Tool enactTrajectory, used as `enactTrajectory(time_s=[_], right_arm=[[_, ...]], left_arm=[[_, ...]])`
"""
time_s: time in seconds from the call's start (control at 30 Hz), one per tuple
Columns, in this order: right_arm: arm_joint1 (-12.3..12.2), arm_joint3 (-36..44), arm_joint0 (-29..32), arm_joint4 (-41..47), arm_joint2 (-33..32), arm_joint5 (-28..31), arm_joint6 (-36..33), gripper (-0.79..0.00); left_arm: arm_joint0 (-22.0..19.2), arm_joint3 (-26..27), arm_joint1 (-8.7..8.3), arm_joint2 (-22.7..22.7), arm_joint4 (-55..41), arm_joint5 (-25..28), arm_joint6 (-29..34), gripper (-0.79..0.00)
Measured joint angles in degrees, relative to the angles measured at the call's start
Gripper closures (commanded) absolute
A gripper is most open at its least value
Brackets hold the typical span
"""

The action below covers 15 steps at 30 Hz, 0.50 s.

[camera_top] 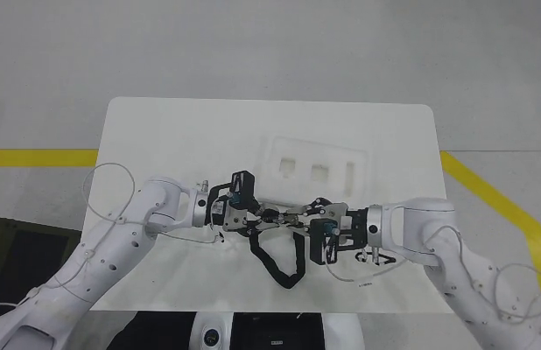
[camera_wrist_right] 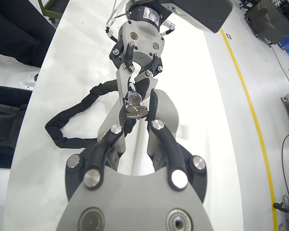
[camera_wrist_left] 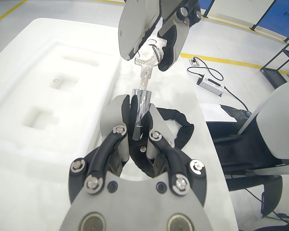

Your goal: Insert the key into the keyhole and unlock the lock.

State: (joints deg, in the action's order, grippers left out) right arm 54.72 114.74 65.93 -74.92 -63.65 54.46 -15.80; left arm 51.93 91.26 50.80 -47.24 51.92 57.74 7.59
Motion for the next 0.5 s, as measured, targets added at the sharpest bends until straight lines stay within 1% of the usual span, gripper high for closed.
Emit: enactTrajectory(time_s=[0.2,0.5], right_arm=[[0.26,0.04,-0.75,7.95,1.05,-3.26,-7.27,0.0],[0.38,0.66,-1.09,22.49,1.5,-12.16,-19.6,0.0]], left_arm=[[0.6,0.77,0.08,-0.88,1.07,-0.74,0.62,0.0],[1.63,1.97,0.14,-2.09,2.44,-2.43,2.2,0.0]])
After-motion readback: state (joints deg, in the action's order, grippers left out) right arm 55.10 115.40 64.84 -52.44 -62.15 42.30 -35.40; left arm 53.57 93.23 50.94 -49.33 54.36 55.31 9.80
